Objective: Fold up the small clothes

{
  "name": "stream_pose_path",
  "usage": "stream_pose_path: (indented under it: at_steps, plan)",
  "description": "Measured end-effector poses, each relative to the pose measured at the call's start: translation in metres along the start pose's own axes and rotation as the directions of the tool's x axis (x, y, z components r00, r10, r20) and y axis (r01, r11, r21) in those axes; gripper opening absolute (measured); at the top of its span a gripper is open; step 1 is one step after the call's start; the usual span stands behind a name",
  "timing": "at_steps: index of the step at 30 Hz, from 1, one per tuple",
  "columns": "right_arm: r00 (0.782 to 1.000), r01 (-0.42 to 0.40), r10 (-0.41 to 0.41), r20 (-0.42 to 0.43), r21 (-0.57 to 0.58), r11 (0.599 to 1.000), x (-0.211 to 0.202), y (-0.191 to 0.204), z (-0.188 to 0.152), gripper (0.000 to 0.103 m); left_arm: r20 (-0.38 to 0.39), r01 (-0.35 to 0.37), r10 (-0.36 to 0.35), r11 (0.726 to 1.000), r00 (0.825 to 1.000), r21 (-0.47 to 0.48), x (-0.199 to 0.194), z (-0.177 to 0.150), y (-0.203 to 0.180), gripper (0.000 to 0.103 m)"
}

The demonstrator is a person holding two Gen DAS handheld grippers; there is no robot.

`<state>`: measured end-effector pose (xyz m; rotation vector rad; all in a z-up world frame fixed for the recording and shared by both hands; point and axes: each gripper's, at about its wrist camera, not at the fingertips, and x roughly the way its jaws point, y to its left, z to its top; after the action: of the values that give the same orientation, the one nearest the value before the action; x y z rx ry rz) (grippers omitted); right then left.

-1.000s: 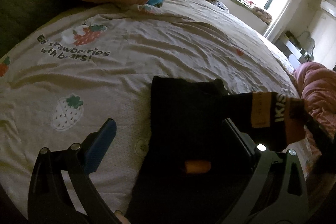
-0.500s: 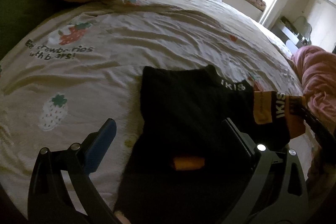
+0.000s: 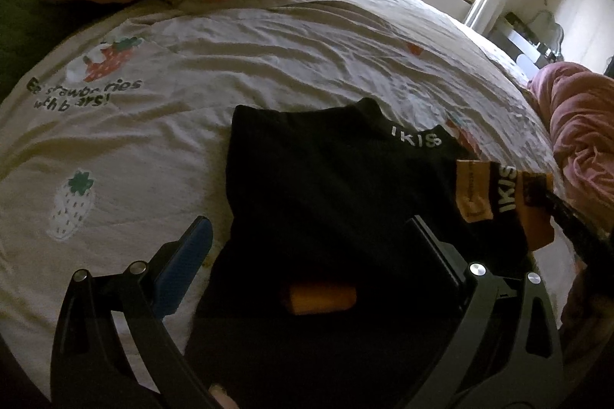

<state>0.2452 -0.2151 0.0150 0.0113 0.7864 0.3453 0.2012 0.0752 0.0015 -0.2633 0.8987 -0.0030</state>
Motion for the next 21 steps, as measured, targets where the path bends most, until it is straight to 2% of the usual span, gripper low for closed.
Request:
stream_pose_path:
  at_steps: [3,5,10,12,13,15,16,19,21]
  plan:
    - [1.000,0.004,-0.004,-0.012,0.005,1.000,0.003,-0.001,-0.002,0.008,-0.007,0.003,-0.003,1.000,1.000,-0.011,0.005,0.002,0.001,0.093]
    - [1.000,0.010,-0.010,-0.021,0.008,1.000,0.005,-0.003,-0.004,0.008,-0.008,-0.004,0.004,1.000,1.000,-0.004,0.009,0.002,0.000,0.089]
    - [0.999,0.036,-0.035,-0.040,0.016,0.999,0.011,-0.007,-0.008,0.008,-0.032,-0.003,0.002,1.000,0.999,-0.006,0.024,0.002,0.000,0.071]
    - [0.994,0.089,-0.088,-0.067,0.008,0.996,0.015,-0.008,-0.011,0.022,-0.041,0.003,-0.003,1.000,0.999,0.004,0.028,0.002,-0.002,0.069]
    - [0.992,0.108,-0.107,-0.069,0.011,0.994,0.016,-0.009,-0.012,0.025,-0.044,0.006,-0.006,1.000,0.999,0.010,0.029,0.002,-0.004,0.068]
    - [0.992,0.112,-0.110,-0.064,0.026,0.993,0.014,-0.013,-0.015,0.035,-0.052,0.009,-0.007,0.999,0.999,0.033,0.032,0.000,-0.008,0.064]
    - [0.992,0.111,-0.109,-0.061,0.031,0.993,0.013,-0.013,-0.016,0.036,-0.060,0.007,-0.004,0.999,0.998,0.049,0.034,-0.002,-0.009,0.060]
    - [0.995,0.073,-0.073,-0.065,0.005,0.997,0.013,-0.003,-0.020,0.036,-0.085,0.006,-0.002,0.998,0.996,0.056,0.040,-0.007,-0.008,0.059]
    - [0.996,0.046,-0.048,-0.081,-0.033,0.998,0.015,0.010,-0.022,0.040,-0.095,0.004,0.002,0.998,0.995,0.062,0.042,-0.010,-0.008,0.059]
